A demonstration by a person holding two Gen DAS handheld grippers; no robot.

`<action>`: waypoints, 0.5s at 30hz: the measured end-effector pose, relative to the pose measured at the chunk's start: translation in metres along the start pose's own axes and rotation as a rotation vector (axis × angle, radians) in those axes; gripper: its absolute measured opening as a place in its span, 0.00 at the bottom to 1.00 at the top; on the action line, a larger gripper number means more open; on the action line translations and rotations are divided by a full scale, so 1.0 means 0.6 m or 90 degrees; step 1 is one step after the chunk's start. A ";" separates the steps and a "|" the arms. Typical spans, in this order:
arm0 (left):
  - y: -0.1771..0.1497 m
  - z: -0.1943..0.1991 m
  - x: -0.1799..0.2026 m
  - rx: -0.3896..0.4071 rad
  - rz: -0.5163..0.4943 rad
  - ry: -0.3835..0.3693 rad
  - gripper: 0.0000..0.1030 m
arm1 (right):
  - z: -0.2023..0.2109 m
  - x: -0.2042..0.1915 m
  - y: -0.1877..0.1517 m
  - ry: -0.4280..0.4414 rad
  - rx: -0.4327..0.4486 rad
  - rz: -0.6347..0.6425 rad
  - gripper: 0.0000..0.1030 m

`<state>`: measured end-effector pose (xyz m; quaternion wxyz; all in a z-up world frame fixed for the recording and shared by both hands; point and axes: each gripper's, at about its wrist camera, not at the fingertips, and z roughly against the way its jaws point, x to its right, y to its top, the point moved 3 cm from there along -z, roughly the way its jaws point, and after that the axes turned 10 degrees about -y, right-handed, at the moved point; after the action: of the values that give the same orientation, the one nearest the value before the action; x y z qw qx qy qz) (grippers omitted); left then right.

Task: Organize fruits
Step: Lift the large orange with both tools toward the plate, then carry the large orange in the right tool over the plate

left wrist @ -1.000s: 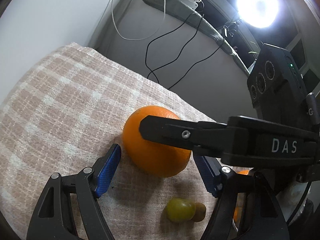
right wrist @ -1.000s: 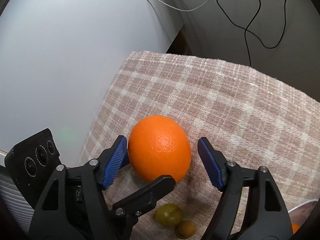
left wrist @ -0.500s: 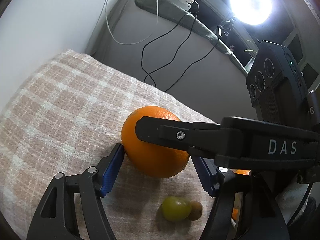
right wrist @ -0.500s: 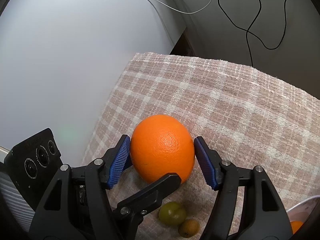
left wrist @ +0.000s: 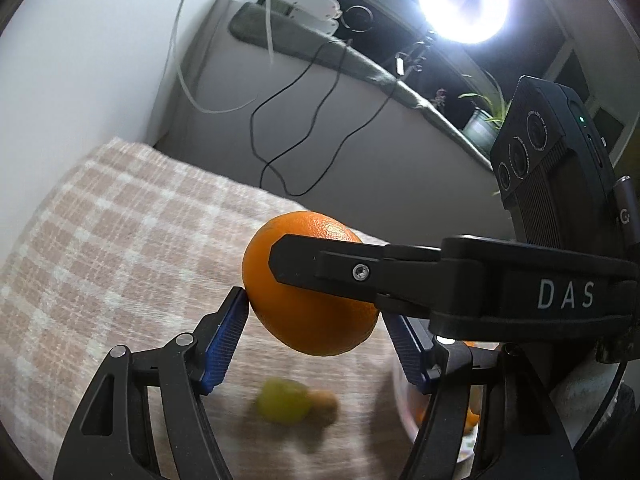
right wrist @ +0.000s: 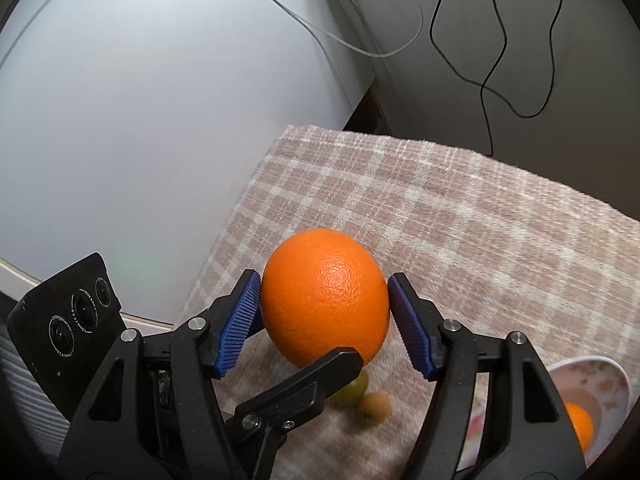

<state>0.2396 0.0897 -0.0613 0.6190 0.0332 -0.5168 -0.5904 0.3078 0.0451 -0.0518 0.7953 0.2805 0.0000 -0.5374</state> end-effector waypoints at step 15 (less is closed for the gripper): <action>-0.024 -0.030 0.129 -0.024 -0.067 -0.041 0.67 | 0.129 0.083 -0.049 -0.026 0.042 -0.022 0.67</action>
<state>0.2237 0.0161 -0.0324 0.5709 0.0299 -0.5229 -0.6323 0.2803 -0.0395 -0.0148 0.7762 0.2953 -0.0292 -0.5563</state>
